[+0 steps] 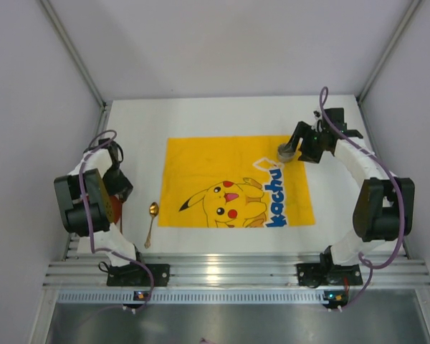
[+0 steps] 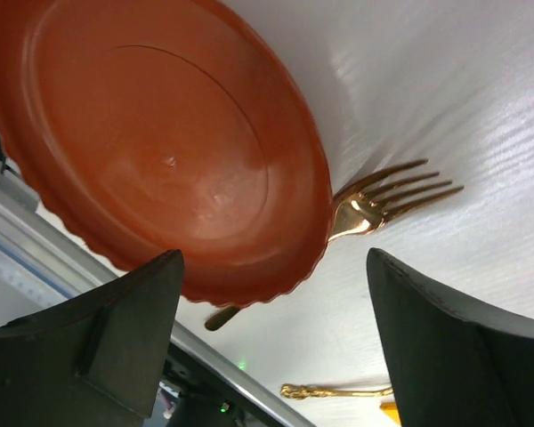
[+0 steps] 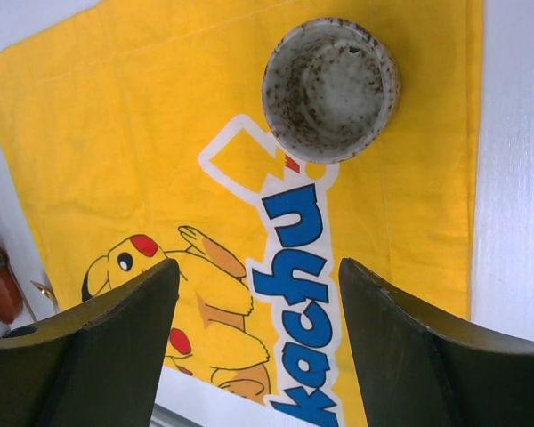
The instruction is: Set the dinner table for one person
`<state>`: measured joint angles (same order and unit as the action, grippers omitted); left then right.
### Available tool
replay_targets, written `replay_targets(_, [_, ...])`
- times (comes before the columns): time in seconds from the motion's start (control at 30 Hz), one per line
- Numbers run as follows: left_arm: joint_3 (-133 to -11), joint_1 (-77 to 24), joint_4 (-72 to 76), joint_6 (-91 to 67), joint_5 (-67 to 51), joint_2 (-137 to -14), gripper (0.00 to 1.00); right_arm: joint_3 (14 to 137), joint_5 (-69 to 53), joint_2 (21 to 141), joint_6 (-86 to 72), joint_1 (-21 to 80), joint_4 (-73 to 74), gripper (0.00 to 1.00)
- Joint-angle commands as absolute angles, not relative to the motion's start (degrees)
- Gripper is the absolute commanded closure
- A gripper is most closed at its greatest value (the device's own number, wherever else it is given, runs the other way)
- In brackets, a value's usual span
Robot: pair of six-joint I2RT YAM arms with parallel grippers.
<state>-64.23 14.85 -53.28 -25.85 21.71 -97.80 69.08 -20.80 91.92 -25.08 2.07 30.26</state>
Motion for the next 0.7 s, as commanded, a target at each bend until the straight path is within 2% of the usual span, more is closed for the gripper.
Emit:
replay_targets(0.0, [-63.2,14.94,-49.66,-27.33,21.1,-99.31,0.15,71.37,-21.53,90.62,-24.52,1.76,31.73,0.27])
replay_targets(0.03, [-62.93,14.94,-49.31,-27.33,20.48,-99.58,0.2,71.28,-21.53,90.62,-24.43,1.76,31.82,0.27])
replay_targets(0.1, [-62.14,15.03,-48.17,-27.6,19.78,-100.46,0.44,70.93,-21.45,90.53,-24.26,1.76,32.17,0.27])
replay_targets(0.13, [-61.88,15.12,-47.73,-27.6,18.64,-100.63,0.51,70.75,-21.45,90.44,-24.26,1.76,32.08,0.27])
replay_targets(0.17, [-61.61,15.03,-47.46,-27.42,18.28,-101.16,0.69,70.49,-21.45,90.35,-24.17,1.67,32.08,0.27])
replay_targets(0.27, [-61.79,15.03,-47.37,-27.6,17.93,-101.87,1.0,70.14,-21.36,90.44,-24.17,1.76,32.25,0.27])
replay_targets(0.67, [-67.05,15.03,-52.82,-26.72,16.96,-96.17,1.0,72.68,-21.36,93.34,-24.35,1.85,32.17,0.28])
